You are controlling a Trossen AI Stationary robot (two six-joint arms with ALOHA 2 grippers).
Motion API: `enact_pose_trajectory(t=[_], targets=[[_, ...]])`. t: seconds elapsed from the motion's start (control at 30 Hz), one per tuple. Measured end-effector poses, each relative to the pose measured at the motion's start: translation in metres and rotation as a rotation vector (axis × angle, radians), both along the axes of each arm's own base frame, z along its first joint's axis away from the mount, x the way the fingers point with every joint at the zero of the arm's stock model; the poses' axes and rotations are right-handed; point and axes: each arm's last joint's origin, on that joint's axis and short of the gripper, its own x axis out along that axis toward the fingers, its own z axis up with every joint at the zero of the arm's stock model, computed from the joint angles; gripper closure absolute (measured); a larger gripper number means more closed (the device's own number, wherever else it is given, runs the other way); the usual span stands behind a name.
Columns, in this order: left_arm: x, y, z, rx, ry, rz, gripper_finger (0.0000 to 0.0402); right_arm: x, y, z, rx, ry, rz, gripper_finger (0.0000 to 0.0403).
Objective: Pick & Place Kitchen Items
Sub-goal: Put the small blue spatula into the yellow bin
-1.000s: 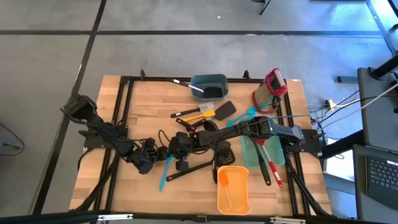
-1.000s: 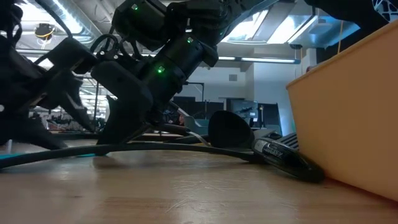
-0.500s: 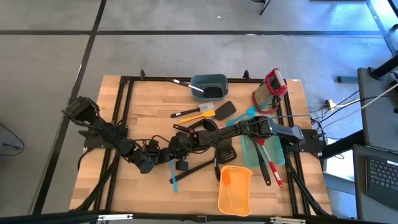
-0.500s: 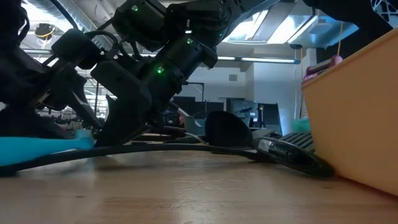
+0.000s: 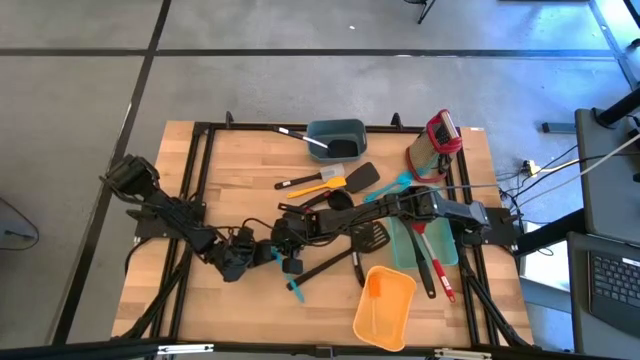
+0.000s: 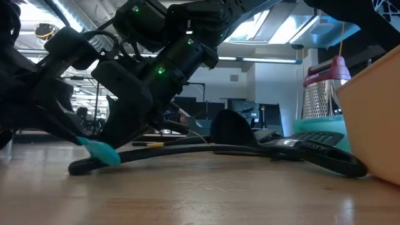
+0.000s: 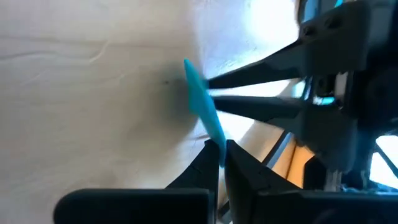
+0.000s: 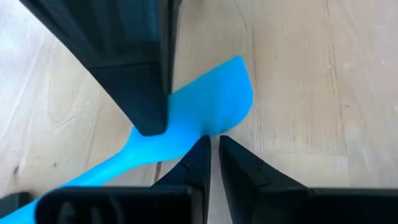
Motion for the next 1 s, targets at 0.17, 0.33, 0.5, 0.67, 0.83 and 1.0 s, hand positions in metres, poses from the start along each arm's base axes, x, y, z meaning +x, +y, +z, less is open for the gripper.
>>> enact_pose_trajectory(t=[0.17, 0.33, 0.5, 0.67, 0.83, 1.0], targets=[[-0.005, -0.004, 0.001, -0.006, 0.018, -0.020, 0.0398, 0.001, -0.002, 0.000, 0.034, 0.002, 0.016, 0.0363], [-0.010, -0.003, 0.007, 0.009, 0.006, -0.011, 0.0399, 0.002, -0.011, 0.003, 0.151, 0.018, 0.000, 0.0363], [-0.015, 0.002, 0.011, 0.056, 0.023, 0.002, 0.0399, 0.003, -0.024, 0.008, 0.316, 0.056, -0.059, 0.0363], [-0.016, 0.004, 0.019, 0.093, -0.020, 0.034, 0.0399, 0.002, -0.037, 0.012, 0.533, 0.138, -0.122, 0.0363], [-0.020, 0.005, 0.030, 0.127, -0.093, 0.071, 0.0399, 0.008, -0.053, 0.018, 0.763, 0.168, -0.158, 0.0346], [-0.027, 0.007, 0.040, 0.159, -0.117, 0.083, 0.0399, 0.013, -0.054, 0.025, 0.894, 0.162, -0.135, 0.0294]])
